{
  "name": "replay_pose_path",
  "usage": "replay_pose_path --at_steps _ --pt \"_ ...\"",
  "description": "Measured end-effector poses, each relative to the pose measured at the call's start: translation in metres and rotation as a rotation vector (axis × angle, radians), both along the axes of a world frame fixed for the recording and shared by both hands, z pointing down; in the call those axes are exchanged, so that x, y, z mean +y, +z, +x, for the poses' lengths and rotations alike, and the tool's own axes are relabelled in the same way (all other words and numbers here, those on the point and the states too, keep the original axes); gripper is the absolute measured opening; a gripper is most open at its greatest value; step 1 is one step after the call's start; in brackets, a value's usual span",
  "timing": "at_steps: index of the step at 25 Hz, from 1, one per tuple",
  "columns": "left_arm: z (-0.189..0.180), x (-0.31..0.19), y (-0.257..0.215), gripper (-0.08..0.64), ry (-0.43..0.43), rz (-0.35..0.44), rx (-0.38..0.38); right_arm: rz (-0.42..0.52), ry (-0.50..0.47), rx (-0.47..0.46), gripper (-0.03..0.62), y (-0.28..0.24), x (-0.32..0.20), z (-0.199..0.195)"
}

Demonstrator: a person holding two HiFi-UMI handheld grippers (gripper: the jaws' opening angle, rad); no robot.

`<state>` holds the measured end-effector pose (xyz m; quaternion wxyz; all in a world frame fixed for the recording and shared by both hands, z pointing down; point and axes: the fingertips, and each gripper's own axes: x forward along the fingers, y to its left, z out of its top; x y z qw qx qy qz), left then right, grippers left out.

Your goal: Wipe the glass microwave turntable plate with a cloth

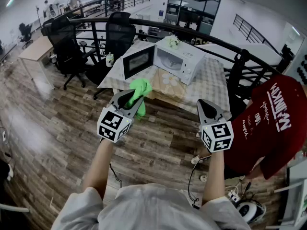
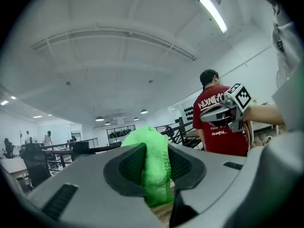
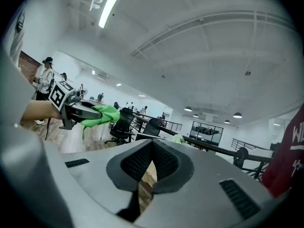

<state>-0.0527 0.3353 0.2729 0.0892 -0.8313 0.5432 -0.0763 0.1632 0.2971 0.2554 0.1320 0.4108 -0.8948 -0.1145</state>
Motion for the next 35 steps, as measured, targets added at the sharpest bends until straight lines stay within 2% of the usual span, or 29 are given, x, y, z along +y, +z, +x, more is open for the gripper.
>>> replay_pose_path --at_steps 6,11,17,25,30,35 --pt "-0.014 0.001 0.003 0.121 0.011 -0.004 0.005 0.000 0.012 -0.054 0.015 0.002 0.003 -0.013" --pt "-0.031 0.002 0.012 0.121 0.034 -0.024 0.016 -0.019 0.020 -0.054 0.015 0.009 0.010 -0.027" --pt "-0.048 -0.026 0.028 0.121 0.054 -0.057 0.019 -0.059 0.028 -0.069 0.015 0.019 -0.013 -0.039" --pt "-0.037 -0.139 0.040 0.121 0.044 -0.070 0.001 -0.042 0.021 -0.092 0.015 0.022 -0.130 -0.024" --pt "-0.029 -0.237 0.035 0.118 -0.047 -0.076 -0.001 -0.061 -0.016 -0.076 0.015 0.022 -0.232 -0.010" --pt "-0.011 -0.328 0.029 0.111 -0.078 -0.096 -0.004 -0.078 -0.056 -0.062 0.015 0.022 -0.332 0.001"
